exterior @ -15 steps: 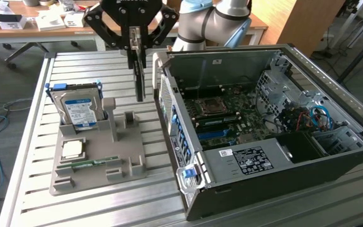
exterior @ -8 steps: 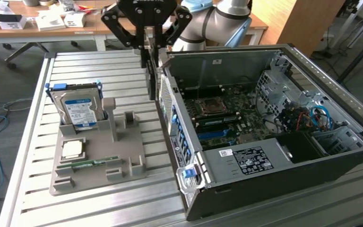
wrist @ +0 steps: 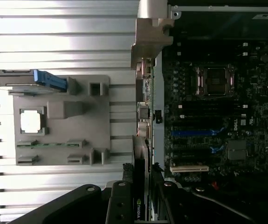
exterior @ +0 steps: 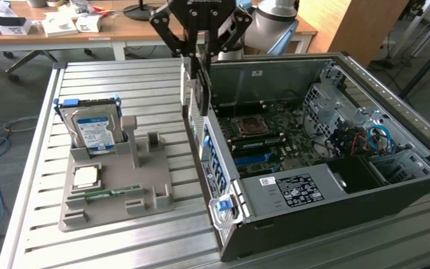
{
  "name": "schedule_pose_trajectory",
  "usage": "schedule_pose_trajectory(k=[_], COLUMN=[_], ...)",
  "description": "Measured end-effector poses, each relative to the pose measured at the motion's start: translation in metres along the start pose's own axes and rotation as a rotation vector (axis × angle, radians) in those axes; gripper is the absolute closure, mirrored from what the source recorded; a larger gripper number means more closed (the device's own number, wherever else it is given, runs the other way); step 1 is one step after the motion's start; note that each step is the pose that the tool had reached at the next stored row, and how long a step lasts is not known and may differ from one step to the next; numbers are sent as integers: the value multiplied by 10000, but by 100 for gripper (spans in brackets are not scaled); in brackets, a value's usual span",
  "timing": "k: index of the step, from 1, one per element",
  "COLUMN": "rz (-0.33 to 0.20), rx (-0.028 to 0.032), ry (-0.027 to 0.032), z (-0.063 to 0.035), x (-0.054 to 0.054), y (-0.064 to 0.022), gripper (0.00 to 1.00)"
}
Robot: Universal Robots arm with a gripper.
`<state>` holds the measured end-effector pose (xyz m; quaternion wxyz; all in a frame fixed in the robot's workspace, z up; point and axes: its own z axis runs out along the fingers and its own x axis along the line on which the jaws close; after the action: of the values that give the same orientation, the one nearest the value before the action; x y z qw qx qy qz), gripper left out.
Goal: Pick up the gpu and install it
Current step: 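Pick up the gpu and move the gpu toward the slot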
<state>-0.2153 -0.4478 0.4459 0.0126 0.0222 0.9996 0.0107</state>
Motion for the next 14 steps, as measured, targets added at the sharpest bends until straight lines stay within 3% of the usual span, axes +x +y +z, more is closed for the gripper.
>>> schedule_pose_trajectory(k=[14], rz=[0], rx=[-3], ry=[5], z=[16], x=[-634], y=[28], gripper=[74])
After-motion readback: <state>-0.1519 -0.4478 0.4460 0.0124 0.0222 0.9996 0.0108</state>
